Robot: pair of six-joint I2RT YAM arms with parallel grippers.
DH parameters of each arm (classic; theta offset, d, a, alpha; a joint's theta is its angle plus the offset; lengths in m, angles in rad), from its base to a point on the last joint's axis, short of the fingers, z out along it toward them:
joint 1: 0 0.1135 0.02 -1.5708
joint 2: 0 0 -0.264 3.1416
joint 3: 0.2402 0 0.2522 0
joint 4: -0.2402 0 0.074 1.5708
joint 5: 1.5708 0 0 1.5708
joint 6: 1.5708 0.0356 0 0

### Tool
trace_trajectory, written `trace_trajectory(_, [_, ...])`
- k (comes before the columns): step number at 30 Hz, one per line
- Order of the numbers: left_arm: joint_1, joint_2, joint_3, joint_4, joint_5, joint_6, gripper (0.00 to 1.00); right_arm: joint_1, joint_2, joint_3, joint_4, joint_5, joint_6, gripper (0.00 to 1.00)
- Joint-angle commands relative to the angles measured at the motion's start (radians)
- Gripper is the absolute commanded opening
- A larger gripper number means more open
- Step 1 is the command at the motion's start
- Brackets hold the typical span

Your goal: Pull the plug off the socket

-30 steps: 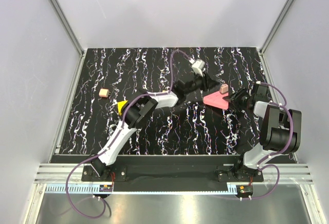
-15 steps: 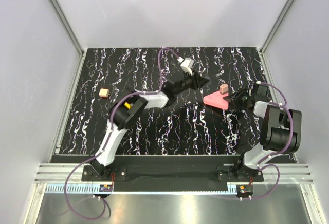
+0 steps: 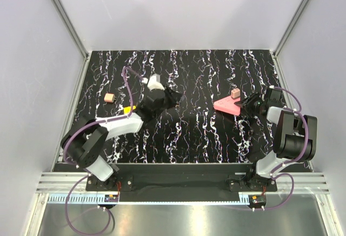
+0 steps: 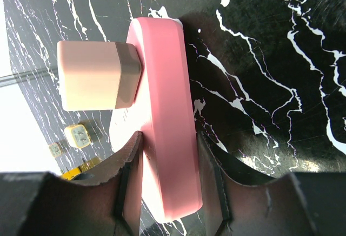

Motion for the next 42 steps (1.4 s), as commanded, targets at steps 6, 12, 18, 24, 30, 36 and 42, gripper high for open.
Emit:
trace_trajectory(6, [-0.005,-0.110,-0.043,-0.336,-0.203,-0.325,0.00,0.000,0.036,-0.035,-0.152,0.171,-0.059,0.00])
trace_trajectory(12, [-0.005,-0.072,-0.031,-0.497,-0.238,-0.572,0.10,0.000,0.036,-0.037,-0.152,0.174,-0.057,0.00])
trace_trajectory(18, [0.000,0.004,0.007,-0.483,-0.183,-0.637,0.09,0.000,0.034,-0.038,-0.154,0.174,-0.056,0.00])
trace_trajectory(24, [0.000,0.047,0.015,-0.464,-0.185,-0.709,0.19,-0.001,0.033,-0.038,-0.152,0.176,-0.054,0.00])
trace_trajectory(30, [0.001,0.132,0.009,-0.384,-0.126,-0.761,0.29,0.002,0.033,-0.038,-0.152,0.176,-0.054,0.00])
trace_trajectory(36, [0.000,0.111,-0.013,-0.375,-0.168,-0.757,0.48,0.003,0.031,-0.038,-0.152,0.180,-0.053,0.00])
trace_trajectory(42, [-0.009,0.079,0.021,-0.440,-0.214,-0.682,0.74,0.007,0.031,-0.037,-0.152,0.183,-0.053,0.00])
